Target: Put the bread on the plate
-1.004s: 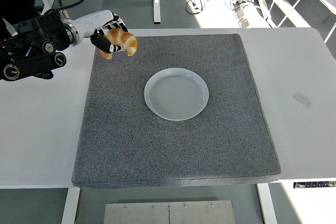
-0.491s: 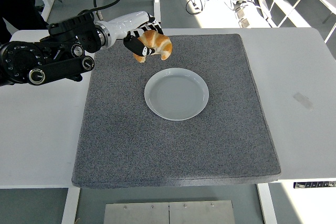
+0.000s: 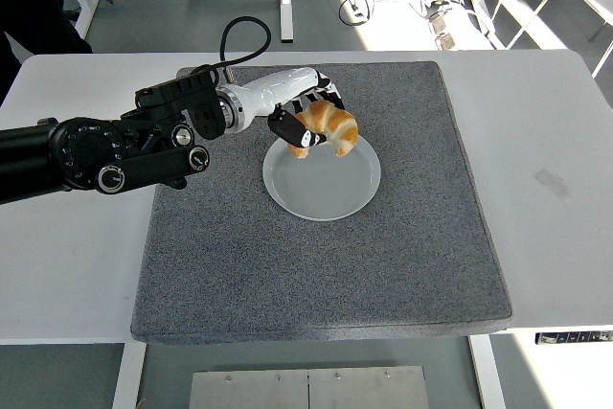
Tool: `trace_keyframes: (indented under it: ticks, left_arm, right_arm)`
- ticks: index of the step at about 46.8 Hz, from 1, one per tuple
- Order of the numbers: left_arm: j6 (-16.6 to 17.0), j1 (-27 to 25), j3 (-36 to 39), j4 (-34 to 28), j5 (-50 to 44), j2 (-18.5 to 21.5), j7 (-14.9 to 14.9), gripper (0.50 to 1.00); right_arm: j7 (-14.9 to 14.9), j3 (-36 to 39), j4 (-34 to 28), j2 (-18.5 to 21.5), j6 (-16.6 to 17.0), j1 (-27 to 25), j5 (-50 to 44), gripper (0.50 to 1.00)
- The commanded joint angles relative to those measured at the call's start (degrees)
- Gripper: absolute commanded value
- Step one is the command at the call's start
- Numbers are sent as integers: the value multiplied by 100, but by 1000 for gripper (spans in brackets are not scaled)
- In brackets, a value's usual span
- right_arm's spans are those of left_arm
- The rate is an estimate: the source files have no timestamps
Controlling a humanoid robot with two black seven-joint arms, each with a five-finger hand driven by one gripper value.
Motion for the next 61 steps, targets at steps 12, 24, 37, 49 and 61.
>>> trace_keyframes:
  ticks: [12,24,37,49,61]
  left_arm:
    - [4,222,86,378,202,-177,11,500]
    - [31,363,333,589,405,-494,72,500]
    - [31,442,420,791,413,-582,72,514]
    - [31,416,359,791,387,-573,37,792]
    - [31,433,350,791,369,-564,28,884]
  right_arm:
    - [4,0,0,0,0,1,0,1000]
    - [4,0,0,0,0,1,0,1000]
    - [-5,0,0,0,0,1,0,1000]
    - [4,0,0,0,0,1,0,1000]
    - [-5,0,0,0,0,1,0,1000]
